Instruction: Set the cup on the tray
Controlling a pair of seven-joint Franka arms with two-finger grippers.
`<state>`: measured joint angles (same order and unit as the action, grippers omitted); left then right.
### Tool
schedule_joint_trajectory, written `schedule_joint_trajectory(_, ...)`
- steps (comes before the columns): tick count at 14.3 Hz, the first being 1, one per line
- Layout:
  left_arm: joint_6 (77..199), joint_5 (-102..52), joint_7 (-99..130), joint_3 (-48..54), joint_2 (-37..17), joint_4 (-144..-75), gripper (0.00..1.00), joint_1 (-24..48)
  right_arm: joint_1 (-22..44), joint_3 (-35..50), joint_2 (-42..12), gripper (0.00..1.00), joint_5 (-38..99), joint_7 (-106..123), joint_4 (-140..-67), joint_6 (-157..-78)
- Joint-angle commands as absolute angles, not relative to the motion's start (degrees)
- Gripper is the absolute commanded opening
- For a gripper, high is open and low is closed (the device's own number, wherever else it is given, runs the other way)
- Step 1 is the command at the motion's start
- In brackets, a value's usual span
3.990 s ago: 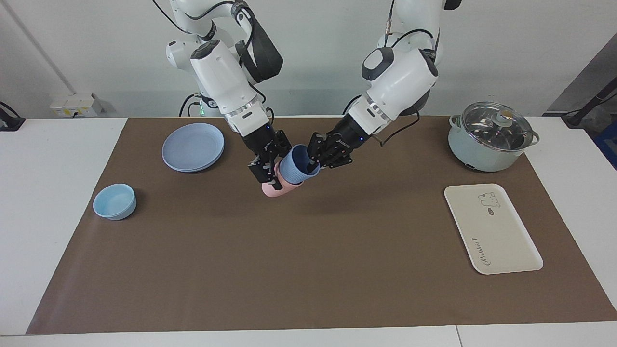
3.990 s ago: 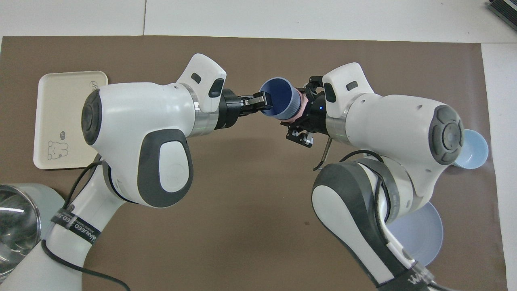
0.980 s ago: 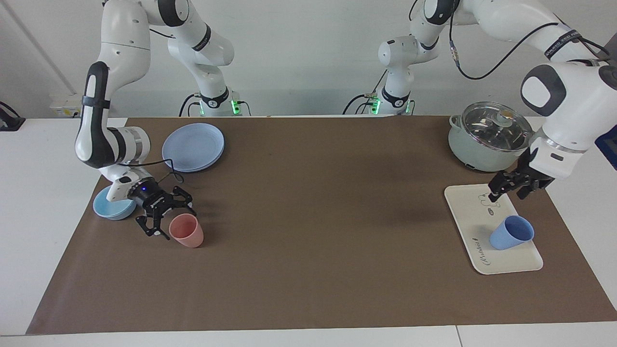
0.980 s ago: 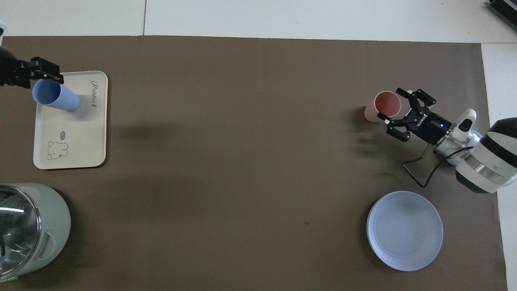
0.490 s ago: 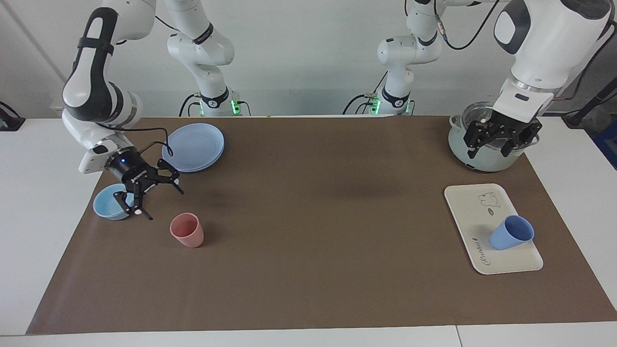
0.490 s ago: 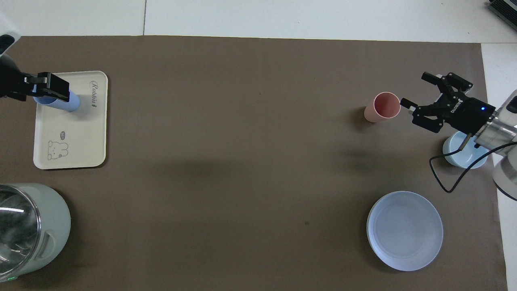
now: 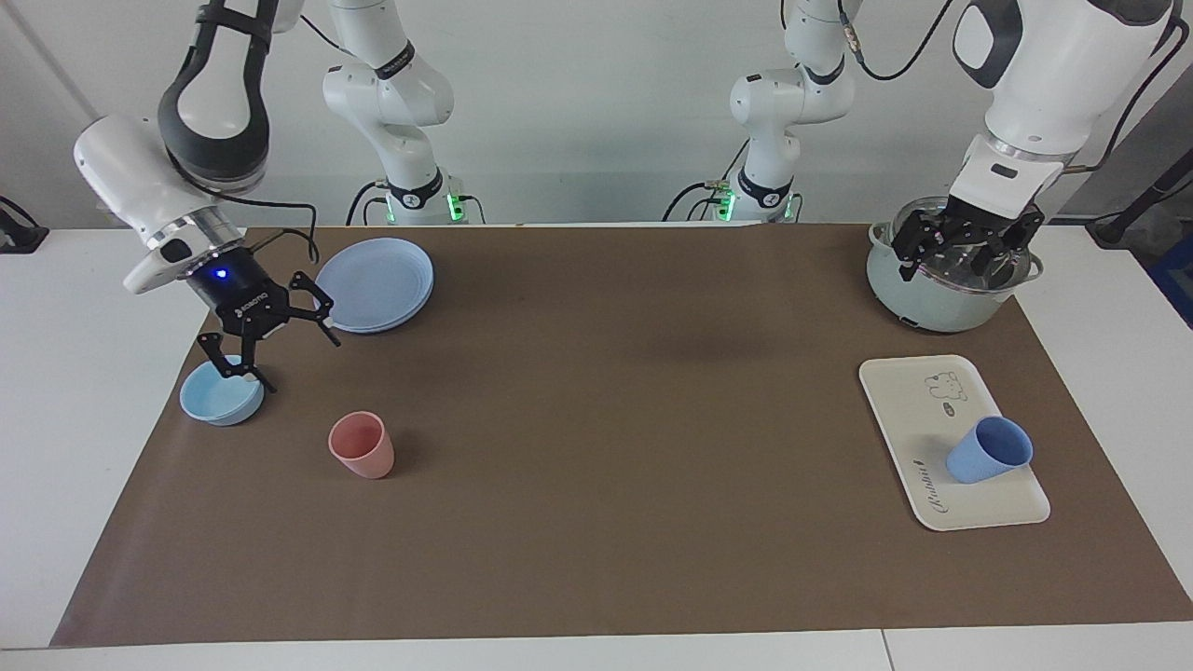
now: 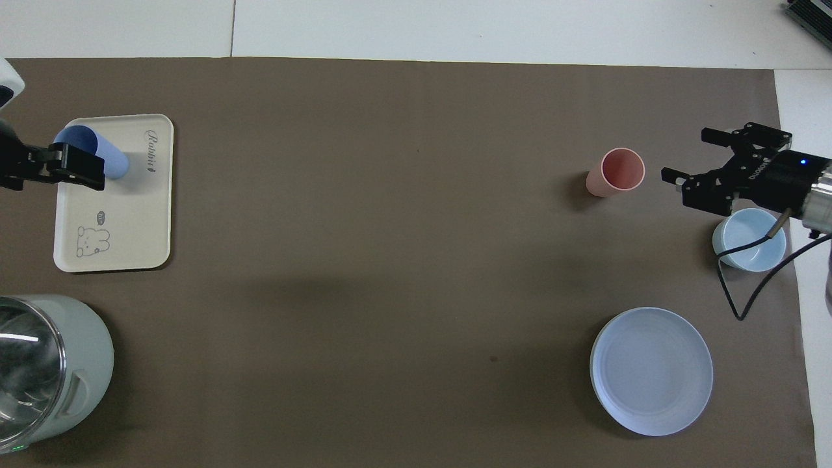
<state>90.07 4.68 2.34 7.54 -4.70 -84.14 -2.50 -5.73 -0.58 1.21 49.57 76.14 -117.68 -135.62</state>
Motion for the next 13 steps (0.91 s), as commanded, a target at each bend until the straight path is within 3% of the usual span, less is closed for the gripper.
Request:
schedule_joint_trajectory(1,91.4,4.7,2.2,7.5,-3.3,-85.9,1.00,-2.8,-2.2,-0.4,1.8,1.00,35.6,61.0,-117.8,-139.5)
schedule_joint_trajectory(6,93.6,-3.9,2.2,7.3,-1.7,-89.7,1.00,-5.3,0.6,0.0,1.9,1.00,5.4,26.3,-115.4,-137.0)
schedule_joint_trajectory(13,92.7,-3.8,2.3,7.2,0.0,-92.6,1.00,-4.9,2.6,0.2,3.2,1.00,-2.3,-2.0,-97.2,-102.9)
